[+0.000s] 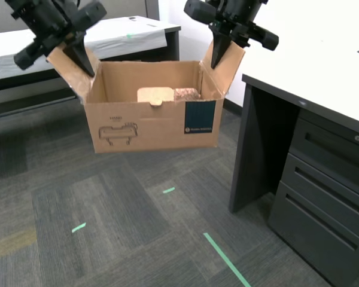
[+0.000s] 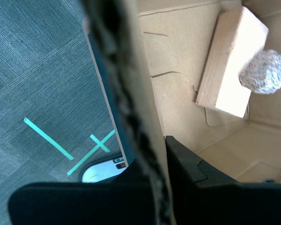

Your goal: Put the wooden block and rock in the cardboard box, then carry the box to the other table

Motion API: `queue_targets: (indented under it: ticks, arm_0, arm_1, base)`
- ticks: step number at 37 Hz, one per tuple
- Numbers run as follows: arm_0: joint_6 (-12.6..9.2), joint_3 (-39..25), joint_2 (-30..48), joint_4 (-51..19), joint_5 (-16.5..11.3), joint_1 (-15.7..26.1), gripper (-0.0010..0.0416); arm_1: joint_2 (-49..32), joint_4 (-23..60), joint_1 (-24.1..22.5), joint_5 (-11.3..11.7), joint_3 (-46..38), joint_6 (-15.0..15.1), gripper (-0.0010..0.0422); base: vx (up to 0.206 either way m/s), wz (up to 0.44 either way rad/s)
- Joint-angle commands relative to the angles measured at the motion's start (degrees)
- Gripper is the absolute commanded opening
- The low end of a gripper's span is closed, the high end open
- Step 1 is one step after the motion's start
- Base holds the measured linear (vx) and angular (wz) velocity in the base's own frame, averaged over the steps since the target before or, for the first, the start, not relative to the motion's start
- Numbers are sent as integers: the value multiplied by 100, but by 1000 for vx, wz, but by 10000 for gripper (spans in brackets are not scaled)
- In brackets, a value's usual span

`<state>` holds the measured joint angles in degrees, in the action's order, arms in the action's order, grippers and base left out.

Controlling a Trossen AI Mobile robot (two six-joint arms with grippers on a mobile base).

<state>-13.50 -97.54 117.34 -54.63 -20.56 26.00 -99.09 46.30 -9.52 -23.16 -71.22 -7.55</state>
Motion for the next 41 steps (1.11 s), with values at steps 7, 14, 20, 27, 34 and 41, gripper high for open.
queue_targets:
  ticks: [7, 14, 20, 27, 34, 41]
  arm_0:
    - [-15, -66, -7, -50, 28, 0, -1]
    - [-28, -63, -7, -66, 28, 4, -1]
    - [-315, -63, -7, 81, 28, 2, -1]
    - [-326, -63, -7, 103, 28, -20, -1]
    - [-328, -63, -7, 385, 31, -72, -1]
    - [-146, -146, -7, 439, 28, -201, -1]
  arm_1:
    - [46, -61, 9, -94, 72, -26, -1]
    - [50, -229, 13, -92, 74, 227, -1]
    - [52, -267, 9, -94, 79, 273, -1]
    - [81, -507, 9, -94, 81, 304, -1]
    - [81, -726, 7, -94, 81, 264, -1]
    - [81, -752, 7, -94, 83, -275, -1]
  base:
    - [158, 83]
    - [161, 135]
    - [166, 120]
    - [159, 67]
    - [134, 4]
    - [118, -51]
